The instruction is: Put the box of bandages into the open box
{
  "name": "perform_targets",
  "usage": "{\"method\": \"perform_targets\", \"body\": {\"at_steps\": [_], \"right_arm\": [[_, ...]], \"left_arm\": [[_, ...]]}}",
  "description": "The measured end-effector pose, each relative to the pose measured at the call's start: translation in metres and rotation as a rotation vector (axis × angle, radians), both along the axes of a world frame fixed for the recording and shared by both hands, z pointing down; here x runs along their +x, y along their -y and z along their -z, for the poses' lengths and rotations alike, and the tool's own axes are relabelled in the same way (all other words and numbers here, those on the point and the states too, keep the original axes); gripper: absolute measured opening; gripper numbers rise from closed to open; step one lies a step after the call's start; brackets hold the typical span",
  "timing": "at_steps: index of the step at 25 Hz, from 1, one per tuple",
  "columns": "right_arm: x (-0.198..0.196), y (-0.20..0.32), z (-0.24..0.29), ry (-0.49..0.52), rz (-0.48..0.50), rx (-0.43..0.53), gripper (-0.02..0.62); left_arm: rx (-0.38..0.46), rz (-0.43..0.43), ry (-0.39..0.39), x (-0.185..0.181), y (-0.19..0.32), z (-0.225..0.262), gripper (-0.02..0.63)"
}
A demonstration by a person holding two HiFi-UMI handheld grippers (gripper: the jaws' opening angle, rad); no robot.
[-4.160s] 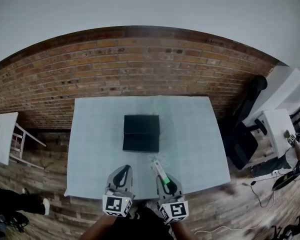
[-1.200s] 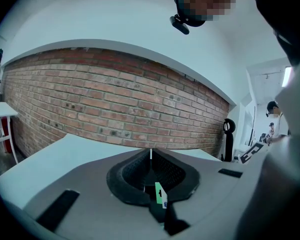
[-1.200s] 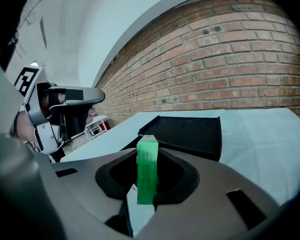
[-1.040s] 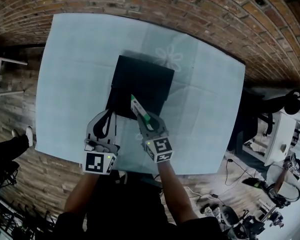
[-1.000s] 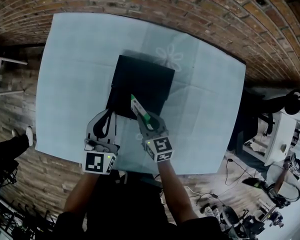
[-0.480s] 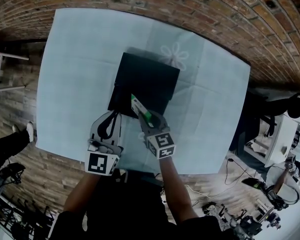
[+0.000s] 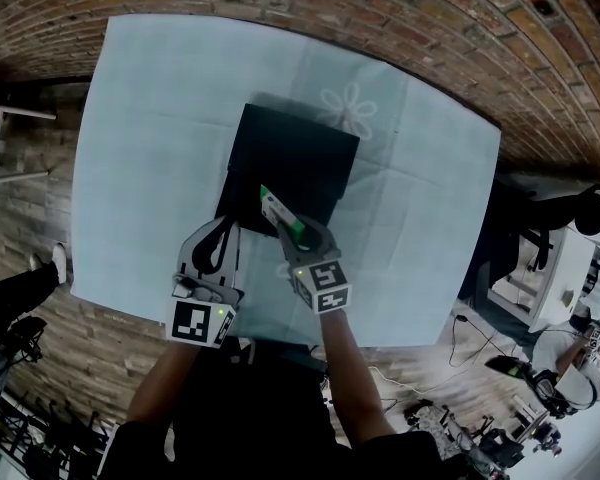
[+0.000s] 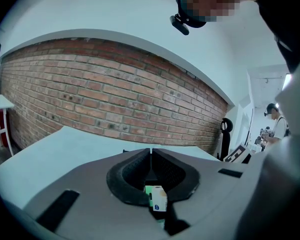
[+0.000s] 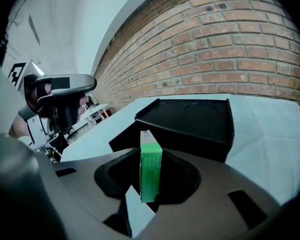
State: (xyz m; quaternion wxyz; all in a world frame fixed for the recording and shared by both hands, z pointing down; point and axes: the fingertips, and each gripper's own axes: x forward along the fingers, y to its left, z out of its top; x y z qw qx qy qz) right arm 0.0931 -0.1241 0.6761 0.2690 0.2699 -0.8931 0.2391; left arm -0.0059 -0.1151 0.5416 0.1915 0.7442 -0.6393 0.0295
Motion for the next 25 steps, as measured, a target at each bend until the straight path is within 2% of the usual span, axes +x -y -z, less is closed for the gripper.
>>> {"method": "perform_targets", "body": {"at_steps": [12, 25], "right_arm": [[0.006, 0.004, -0.003, -0.078, 0.025, 0.034, 0.166], [0.006, 0.004, -0.004, -0.145, 0.075, 0.058, 0.166]], "left_arm": [[-0.007, -0.006, 0.0, -0.001, 0.005, -0.004, 0.04], [-0.01, -0.02, -0.003, 0.001, 0.012, -0.006, 0.04]]}}
